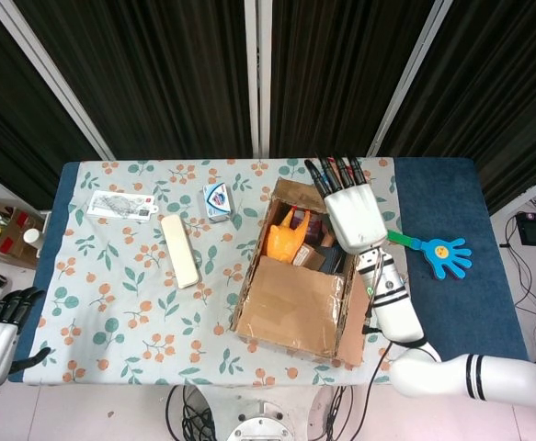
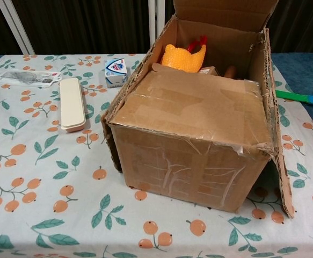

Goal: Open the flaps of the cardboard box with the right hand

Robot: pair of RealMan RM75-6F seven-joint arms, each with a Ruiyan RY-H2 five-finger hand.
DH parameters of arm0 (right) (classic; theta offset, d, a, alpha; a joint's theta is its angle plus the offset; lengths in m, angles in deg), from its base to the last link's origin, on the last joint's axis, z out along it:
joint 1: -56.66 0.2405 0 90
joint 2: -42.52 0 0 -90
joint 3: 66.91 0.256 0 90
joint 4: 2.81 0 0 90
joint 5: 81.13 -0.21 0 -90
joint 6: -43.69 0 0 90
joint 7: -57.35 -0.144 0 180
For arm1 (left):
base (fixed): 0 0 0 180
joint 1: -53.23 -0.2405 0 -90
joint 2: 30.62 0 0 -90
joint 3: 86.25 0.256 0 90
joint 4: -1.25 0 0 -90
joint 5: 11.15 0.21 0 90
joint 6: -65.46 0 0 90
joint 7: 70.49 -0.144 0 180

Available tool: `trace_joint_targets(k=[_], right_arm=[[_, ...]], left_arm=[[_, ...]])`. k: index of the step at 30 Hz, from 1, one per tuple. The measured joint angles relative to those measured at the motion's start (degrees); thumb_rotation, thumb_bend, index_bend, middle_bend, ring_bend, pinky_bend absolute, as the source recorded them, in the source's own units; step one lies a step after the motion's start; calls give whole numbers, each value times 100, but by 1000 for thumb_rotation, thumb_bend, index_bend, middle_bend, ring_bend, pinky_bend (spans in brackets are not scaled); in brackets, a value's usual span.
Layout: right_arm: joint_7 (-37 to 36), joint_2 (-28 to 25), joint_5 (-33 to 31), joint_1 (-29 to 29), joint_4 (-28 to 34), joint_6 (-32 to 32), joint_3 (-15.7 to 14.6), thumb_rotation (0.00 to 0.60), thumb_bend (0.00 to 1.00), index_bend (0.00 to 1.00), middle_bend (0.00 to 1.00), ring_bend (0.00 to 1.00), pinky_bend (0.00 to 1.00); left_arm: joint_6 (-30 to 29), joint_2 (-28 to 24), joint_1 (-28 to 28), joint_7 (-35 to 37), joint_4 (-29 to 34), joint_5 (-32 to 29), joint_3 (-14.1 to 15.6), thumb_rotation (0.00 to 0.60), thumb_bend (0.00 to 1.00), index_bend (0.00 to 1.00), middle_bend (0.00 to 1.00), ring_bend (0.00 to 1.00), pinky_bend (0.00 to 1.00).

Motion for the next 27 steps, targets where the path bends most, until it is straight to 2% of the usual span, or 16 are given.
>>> trace_joint_targets(k=[8,19,23,27], right_arm=[[-33,52,-215,370,-1047,298,268,600,282,0,0,0,0],[-591,671,-449,1062,-3465,1036,498,600,280,0,0,0,0],[-925,789,-435,1189,-3764,1196,529,600,281,0,0,0,0],[-1317,720,-241,1136,-3552,1218,496,600,312,0,0,0,0]], left_arm=[[-20,-81,0,-127,148,29,0,600,0,144,135,139,232],[92,-156,60,-397,412,1,-25,600,0,144,135,139,232],[178,-124,79,-425,412,-68,-28,600,0,144,135,139,232],[240,-91,106,-444,406,-102,-33,600,0,144,135,139,232]])
